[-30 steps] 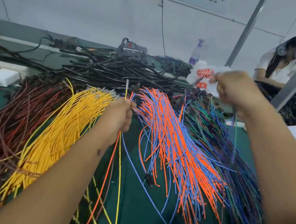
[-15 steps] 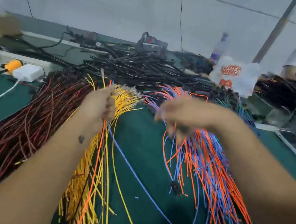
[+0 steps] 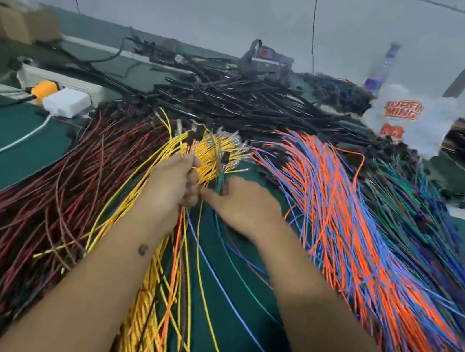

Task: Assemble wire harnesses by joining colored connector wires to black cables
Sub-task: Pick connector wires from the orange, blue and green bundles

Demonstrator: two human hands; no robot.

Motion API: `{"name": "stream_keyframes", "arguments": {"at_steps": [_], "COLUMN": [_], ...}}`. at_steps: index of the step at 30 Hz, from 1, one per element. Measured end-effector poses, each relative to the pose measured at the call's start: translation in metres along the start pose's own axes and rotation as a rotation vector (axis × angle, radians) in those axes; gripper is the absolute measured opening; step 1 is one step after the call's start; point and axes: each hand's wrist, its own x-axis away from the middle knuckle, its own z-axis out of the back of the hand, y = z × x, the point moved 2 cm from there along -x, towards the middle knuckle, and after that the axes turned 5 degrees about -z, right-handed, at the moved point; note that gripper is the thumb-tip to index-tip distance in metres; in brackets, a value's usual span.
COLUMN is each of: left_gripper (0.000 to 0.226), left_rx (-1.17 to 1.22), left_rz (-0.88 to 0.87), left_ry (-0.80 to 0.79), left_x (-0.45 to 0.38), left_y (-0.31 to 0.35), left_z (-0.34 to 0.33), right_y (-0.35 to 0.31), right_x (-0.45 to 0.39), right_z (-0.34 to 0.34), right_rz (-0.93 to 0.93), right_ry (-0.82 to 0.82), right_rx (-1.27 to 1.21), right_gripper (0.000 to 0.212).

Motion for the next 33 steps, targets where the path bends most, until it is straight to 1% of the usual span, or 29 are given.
{"name": "stream_keyframes", "arguments": {"at_steps": [1,3,5,6,7,8,10,11,12,13,15,17,20,22,26,30,33], "left_gripper": [0.033,0.032,0.031,0.030,0.029,0.029,0.029,0.030,0.030,0.031,0.033,0.033,0.031,0.030,0.028,0.027,0.028], "left_rx": [-0.017,-0.070,-0.132,-0.148,-0.148,-0.137,-0.106,-0.092,-0.074,-0.051,-0.008,0.007,0.007,0.026,0.089,0.025,-0.074], "left_rz": [0.002,0.005,-0.012,-0.020,-0.022,-0.019,-0.006,-0.001,0.000,0.000,-0.008,-0.014,-0.019,-0.017,0.013,0.014,0.006], "left_ry": [-0.014,-0.055,-0.073,-0.076,-0.078,-0.079,-0.068,-0.058,-0.048,-0.045,-0.042,-0.015,0.033,0.004,-0.067,-0.067,-0.078], "left_x": [0.000,0.001,0.004,0.005,0.006,0.006,0.006,0.005,0.004,0.004,0.003,0.003,0.000,-0.002,0.000,0.002,0.004], "left_y": [0.000,0.000,0.001,0.001,0.002,0.002,0.003,0.003,0.003,0.003,0.002,0.001,0.001,0.001,0.001,0.002,0.002], "left_z": [-0.001,-0.003,-0.005,-0.005,-0.005,-0.005,-0.005,-0.004,-0.004,-0.003,-0.002,-0.001,0.003,0.004,0.006,0.005,-0.001], "right_y": [-0.002,-0.001,0.003,0.005,0.006,0.007,0.007,0.004,0.000,-0.008,-0.026,-0.042,-0.044,-0.034,0.003,0.069,0.085], "right_x": [-0.001,-0.003,-0.006,-0.006,-0.005,-0.002,0.002,0.003,0.004,0.005,0.004,0.005,0.006,0.006,0.007,0.008,0.007], "right_z": [-0.008,-0.012,-0.005,0.001,0.007,0.015,0.030,0.035,0.038,0.038,0.029,0.011,-0.020,-0.032,-0.030,-0.009,-0.005], "right_rz": [0.000,0.012,0.027,0.031,0.019,-0.018,-0.107,-0.105,-0.080,-0.047,-0.040,-0.132,-0.292,-0.338,-0.302,-0.263,-0.252], "right_ry": [0.041,0.079,0.025,-0.036,-0.114,-0.202,-0.342,-0.414,-0.474,-0.509,-0.496,-0.449,-0.380,-0.322,-0.279,-0.119,0.000], "right_rx": [0.066,0.118,0.143,0.087,-0.069,-0.335,-1.071,-1.413,-1.666,-1.832,-2.017,-2.193,-2.478,-2.493,-2.337,-2.281,-2.207], "right_gripper": [0.045,0.039,0.024,0.020,0.019,0.020,0.022,0.025,0.028,0.030,0.031,0.033,0.033,0.030,0.028,0.026,0.026]}}
